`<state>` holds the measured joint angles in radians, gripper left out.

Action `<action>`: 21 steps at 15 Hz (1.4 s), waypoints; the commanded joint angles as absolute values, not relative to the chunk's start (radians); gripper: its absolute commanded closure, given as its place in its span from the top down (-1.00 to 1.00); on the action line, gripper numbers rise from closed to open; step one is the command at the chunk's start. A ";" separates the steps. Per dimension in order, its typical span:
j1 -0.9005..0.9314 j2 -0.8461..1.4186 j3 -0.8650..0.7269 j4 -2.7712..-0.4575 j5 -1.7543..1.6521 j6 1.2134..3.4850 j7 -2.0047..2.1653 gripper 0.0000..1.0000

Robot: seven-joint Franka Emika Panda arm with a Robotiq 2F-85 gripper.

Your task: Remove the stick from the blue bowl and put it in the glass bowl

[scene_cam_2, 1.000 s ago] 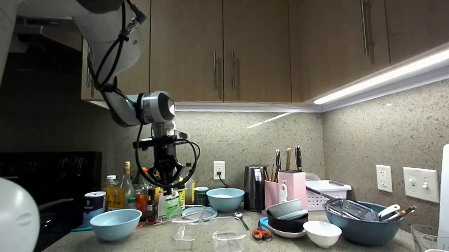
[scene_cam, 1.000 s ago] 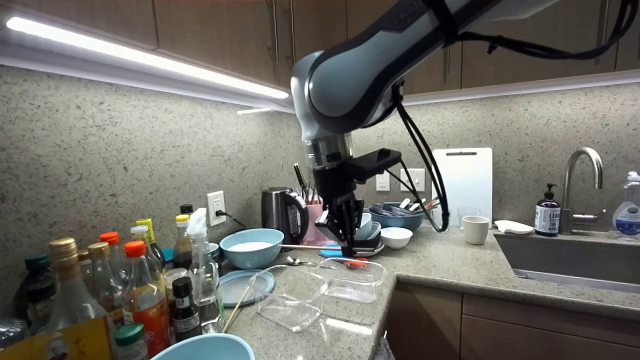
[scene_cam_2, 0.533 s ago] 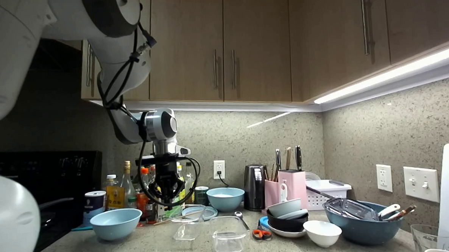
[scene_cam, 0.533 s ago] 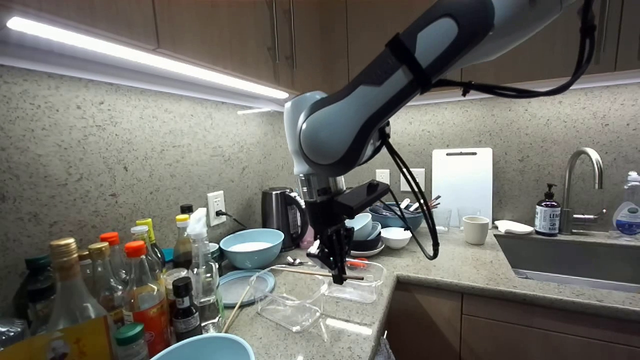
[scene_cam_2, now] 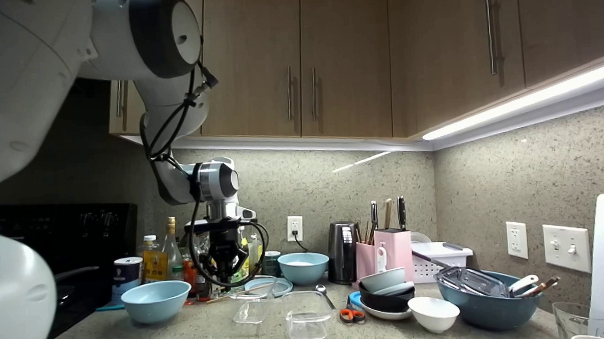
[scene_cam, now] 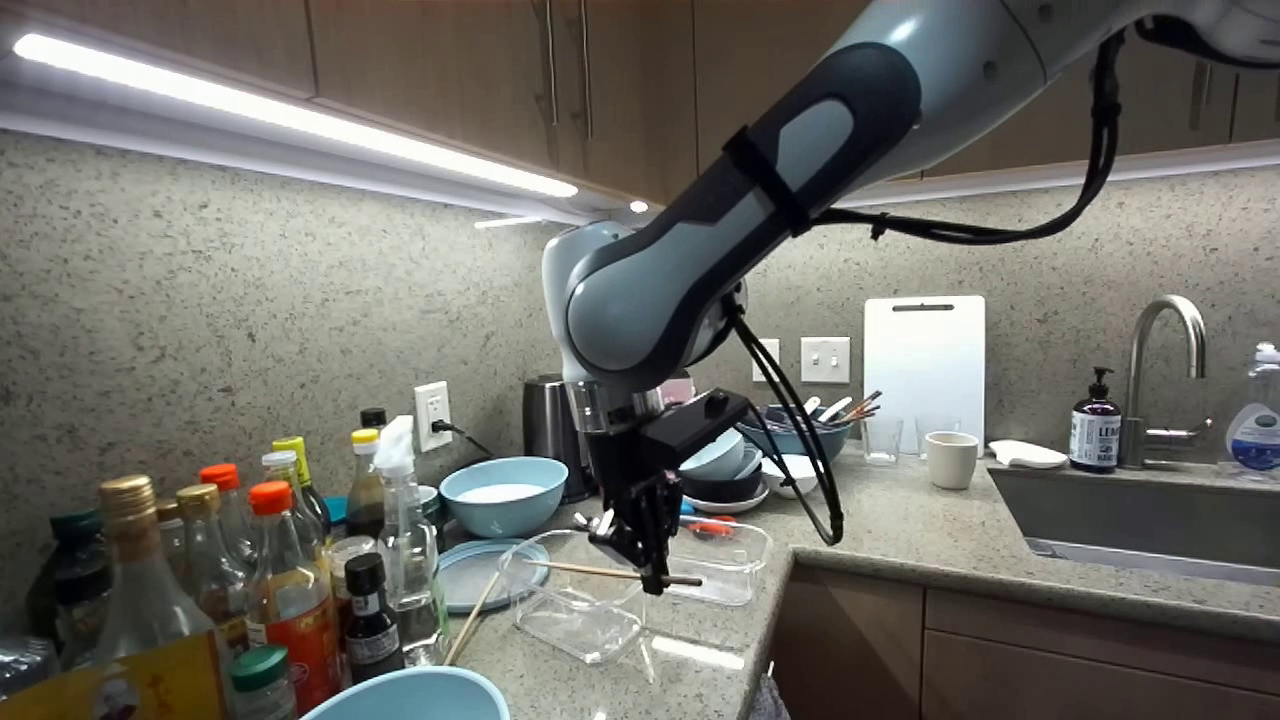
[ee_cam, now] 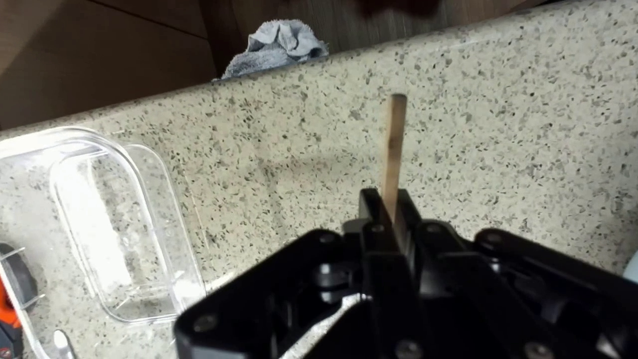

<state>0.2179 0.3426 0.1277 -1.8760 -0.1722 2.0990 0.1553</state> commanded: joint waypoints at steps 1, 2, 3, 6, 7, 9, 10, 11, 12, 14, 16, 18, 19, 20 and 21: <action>0.233 0.417 0.121 -1.799 -0.208 2.075 0.127 -0.87; 0.238 0.433 0.118 -1.783 -0.217 2.068 0.128 -0.87; 0.242 0.447 0.116 -1.769 -0.224 2.062 0.127 -0.86; 0.249 0.473 0.115 -1.739 -0.234 2.036 0.128 -0.87; 0.253 0.477 0.114 -1.731 -0.236 2.018 0.129 -0.87; 0.259 0.480 0.113 -1.714 -0.237 1.988 0.134 -0.58; 0.262 0.480 0.113 -1.710 -0.238 1.980 0.136 -0.34; 0.263 0.480 0.114 -1.705 -0.238 1.970 0.133 -0.22; 0.266 0.480 0.114 -1.701 -0.240 1.961 0.133 -0.10; 0.269 0.479 0.114 -1.695 -0.242 1.951 0.132 0.15; 0.273 0.470 0.116 -1.696 -0.243 1.951 0.135 0.42; 0.285 0.446 0.115 -1.707 -0.256 1.961 0.153 0.67; 0.289 0.429 0.120 -1.714 -0.253 1.964 0.158 0.80; 0.294 0.417 0.122 -1.719 -0.254 1.967 0.161 0.94; 0.298 0.398 0.127 -1.732 -0.250 1.976 0.158 0.97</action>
